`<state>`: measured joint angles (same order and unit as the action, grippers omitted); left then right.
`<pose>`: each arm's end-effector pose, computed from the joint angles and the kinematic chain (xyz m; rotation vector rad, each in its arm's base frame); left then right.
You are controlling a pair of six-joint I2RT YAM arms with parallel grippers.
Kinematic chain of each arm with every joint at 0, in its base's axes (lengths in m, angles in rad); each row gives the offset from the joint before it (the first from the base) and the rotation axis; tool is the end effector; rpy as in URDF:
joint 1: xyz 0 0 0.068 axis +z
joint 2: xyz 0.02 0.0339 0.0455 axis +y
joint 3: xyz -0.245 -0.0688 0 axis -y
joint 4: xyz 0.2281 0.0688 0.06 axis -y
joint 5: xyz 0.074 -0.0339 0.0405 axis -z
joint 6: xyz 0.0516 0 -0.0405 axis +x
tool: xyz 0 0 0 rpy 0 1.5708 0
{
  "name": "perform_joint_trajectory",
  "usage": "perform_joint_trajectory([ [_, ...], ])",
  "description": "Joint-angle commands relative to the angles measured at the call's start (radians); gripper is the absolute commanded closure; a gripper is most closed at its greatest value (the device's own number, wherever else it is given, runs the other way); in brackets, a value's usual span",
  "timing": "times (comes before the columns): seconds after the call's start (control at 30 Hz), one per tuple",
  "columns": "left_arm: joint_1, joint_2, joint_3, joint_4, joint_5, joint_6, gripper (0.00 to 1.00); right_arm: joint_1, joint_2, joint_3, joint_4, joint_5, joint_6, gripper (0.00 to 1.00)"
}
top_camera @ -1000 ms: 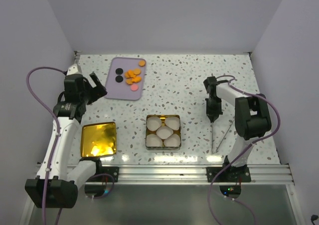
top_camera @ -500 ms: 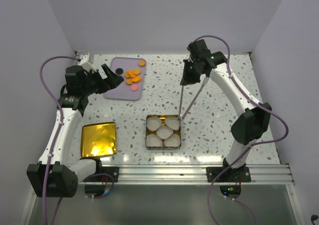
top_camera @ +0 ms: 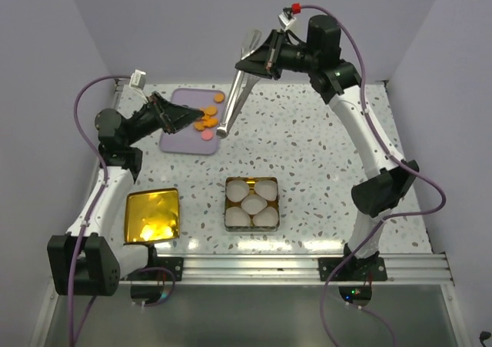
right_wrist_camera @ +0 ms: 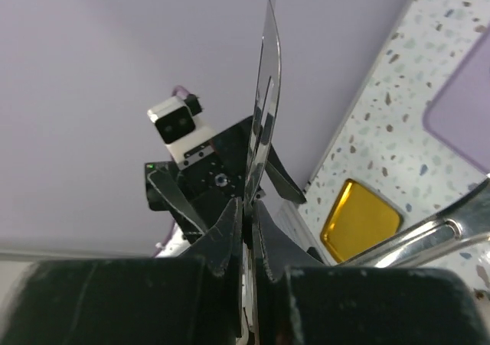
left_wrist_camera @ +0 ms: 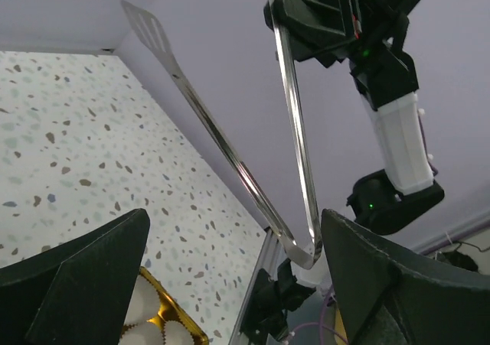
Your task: Pack the cookies
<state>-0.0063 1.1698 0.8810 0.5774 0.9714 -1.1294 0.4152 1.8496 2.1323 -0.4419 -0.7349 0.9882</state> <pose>0.2587 -0.0442 0.3610 0.0867 1.6014 -1.5263 0.3526 0.1932 0.4525 -0.0609 1.9975 1.6029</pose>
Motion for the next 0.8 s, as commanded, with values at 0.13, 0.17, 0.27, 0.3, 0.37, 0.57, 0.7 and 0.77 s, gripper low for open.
perform_joint_trajectory([
  [0.13, -0.043, 0.018, -0.005, 0.308, 0.128, -0.205, 0.0, 0.022, 0.033, 0.103, 0.18, -0.139, 0.135, 1.0],
  [0.17, -0.047, 0.018, -0.008, 0.343, 0.128, -0.236, 0.0, 0.025, 0.036, 0.103, 0.189, -0.139, 0.138, 1.0],
  [0.27, -0.057, 0.024, -0.013, 0.432, 0.13, -0.311, 0.0, 0.042, 0.043, 0.106, 0.21, -0.147, 0.144, 1.0],
  [0.3, -0.06, 0.028, -0.014, 0.456, 0.131, -0.331, 0.0, 0.051, 0.048, 0.11, 0.218, -0.149, 0.144, 1.0],
  [0.37, -0.075, 0.045, -0.008, 0.498, 0.136, -0.369, 0.0, 0.062, 0.053, 0.118, 0.224, -0.15, 0.145, 1.0],
  [0.57, -0.138, 0.067, 0.009, 0.509, 0.125, -0.382, 0.0, 0.105, 0.069, 0.129, 0.27, -0.155, 0.141, 1.0],
  [0.7, -0.15, 0.065, 0.016, 0.493, 0.116, -0.372, 0.0, 0.134, 0.065, 0.12, 0.295, -0.164, 0.127, 1.0],
  [0.77, -0.15, 0.065, 0.019, 0.492, 0.109, -0.372, 0.0, 0.142, 0.05, 0.103, 0.313, -0.17, 0.124, 1.0],
])
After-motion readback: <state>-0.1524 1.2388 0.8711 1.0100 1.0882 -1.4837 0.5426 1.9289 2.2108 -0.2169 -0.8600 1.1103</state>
